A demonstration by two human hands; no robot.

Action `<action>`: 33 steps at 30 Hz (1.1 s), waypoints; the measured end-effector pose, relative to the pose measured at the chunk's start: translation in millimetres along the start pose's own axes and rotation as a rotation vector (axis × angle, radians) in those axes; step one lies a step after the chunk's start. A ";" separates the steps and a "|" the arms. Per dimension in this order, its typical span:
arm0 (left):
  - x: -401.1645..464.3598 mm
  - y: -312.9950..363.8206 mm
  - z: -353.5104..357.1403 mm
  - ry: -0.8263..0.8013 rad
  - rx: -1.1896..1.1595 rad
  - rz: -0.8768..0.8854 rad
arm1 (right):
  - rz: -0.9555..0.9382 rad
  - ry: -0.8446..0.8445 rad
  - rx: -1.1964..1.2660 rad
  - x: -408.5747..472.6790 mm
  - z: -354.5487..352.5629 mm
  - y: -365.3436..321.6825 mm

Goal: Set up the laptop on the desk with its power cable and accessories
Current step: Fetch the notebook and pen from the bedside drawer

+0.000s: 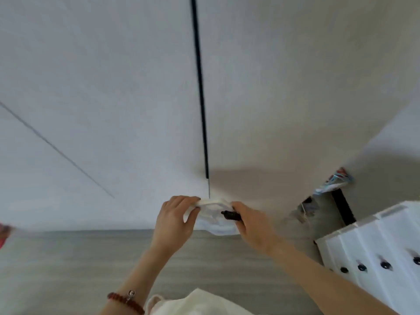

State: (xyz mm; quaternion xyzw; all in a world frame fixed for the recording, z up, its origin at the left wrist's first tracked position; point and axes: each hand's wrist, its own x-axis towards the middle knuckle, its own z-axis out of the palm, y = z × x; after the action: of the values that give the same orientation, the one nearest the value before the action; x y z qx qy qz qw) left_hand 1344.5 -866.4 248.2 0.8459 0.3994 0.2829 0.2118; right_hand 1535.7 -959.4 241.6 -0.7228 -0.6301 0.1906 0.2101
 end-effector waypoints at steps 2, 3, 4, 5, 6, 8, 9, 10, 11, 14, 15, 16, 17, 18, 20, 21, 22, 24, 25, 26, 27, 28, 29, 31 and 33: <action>-15.1 -50.5 -45.6 0.055 0.043 -0.128 | -0.083 -0.037 -0.012 33.5 31.8 -53.0; -29.8 -89.3 -84.2 0.102 0.090 -0.208 | -0.150 -0.076 -0.003 57.7 61.0 -95.0; -36.0 -111.0 -104.5 0.129 0.135 -0.250 | -0.189 -0.103 -0.009 69.6 75.3 -117.8; -49.4 -146.2 -138.3 0.173 0.192 -0.319 | -0.253 -0.135 -0.002 88.5 101.9 -155.1; -61.0 -176.9 -168.5 0.205 0.235 -0.397 | -0.304 -0.176 -0.021 105.0 126.2 -188.4; -91.3 -240.6 -231.9 0.283 0.303 -0.579 | -0.390 -0.236 -0.025 137.5 175.8 -260.6; -105.7 -265.7 -259.8 0.312 0.320 -0.657 | -0.418 -0.250 -0.013 151.4 195.8 -292.4; -125.9 -292.0 -292.1 0.363 0.335 -0.733 | -0.443 -0.291 -0.006 166.5 219.4 -332.8; -143.3 -312.8 -318.2 0.398 0.351 -0.801 | -0.473 -0.310 0.002 178.4 239.1 -366.5; -189.2 -360.9 -378.5 0.490 0.393 -0.950 | -0.557 -0.351 0.047 209.7 284.4 -458.5; -202.3 -374.1 -394.3 0.517 0.398 -1.007 | -0.588 -0.367 0.053 219.2 298.2 -485.9; -219.6 -392.4 -413.2 0.570 0.402 -1.077 | -0.622 -0.387 0.051 230.2 318.0 -519.5; -233.6 -408.2 -430.1 0.616 0.395 -1.144 | -0.648 -0.394 0.053 240.8 335.3 -549.6; -243.3 -421.7 -442.4 0.659 0.390 -1.190 | -0.658 -0.393 0.052 249.3 346.6 -574.6; -263.9 -456.6 -473.0 0.735 0.385 -1.267 | -0.716 -0.398 0.056 269.9 382.2 -633.1; -270.1 -474.8 -489.2 0.753 0.381 -1.294 | -0.744 -0.397 0.056 280.2 399.5 -662.1; -274.5 -493.0 -505.8 0.770 0.383 -1.308 | -0.760 -0.399 0.062 290.2 415.1 -690.2; -284.7 -540.8 -549.3 0.819 0.393 -1.332 | -0.812 -0.418 0.101 314.3 456.1 -757.7; -288.2 -564.0 -573.5 0.843 0.408 -1.338 | -0.842 -0.416 0.123 325.7 473.4 -790.3; -291.7 -585.2 -598.1 0.866 0.423 -1.348 | -0.866 -0.424 0.148 336.6 489.7 -821.8; -294.4 -605.5 -622.5 0.892 0.431 -1.360 | -0.901 -0.439 0.185 347.2 505.4 -853.5; -296.9 -625.4 -648.9 0.918 0.435 -1.368 | -0.942 -0.456 0.218 358.1 521.4 -887.6; -299.0 -641.6 -671.9 0.936 0.437 -1.375 | -0.973 -0.465 0.245 367.0 534.5 -917.8; -311.4 -672.7 -723.5 0.975 0.454 -1.417 | -0.996 -0.492 0.281 380.9 565.4 -990.2; -329.9 -690.4 -761.4 1.035 0.475 -1.452 | -0.997 -0.536 0.331 384.9 590.9 -1049.5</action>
State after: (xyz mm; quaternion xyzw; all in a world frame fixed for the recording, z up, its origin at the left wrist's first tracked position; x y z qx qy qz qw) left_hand 295.6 -620.0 313.8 0.1772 0.9245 0.3341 -0.0469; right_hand 395.7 -416.9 312.6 -0.2236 -0.8868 0.3406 0.2180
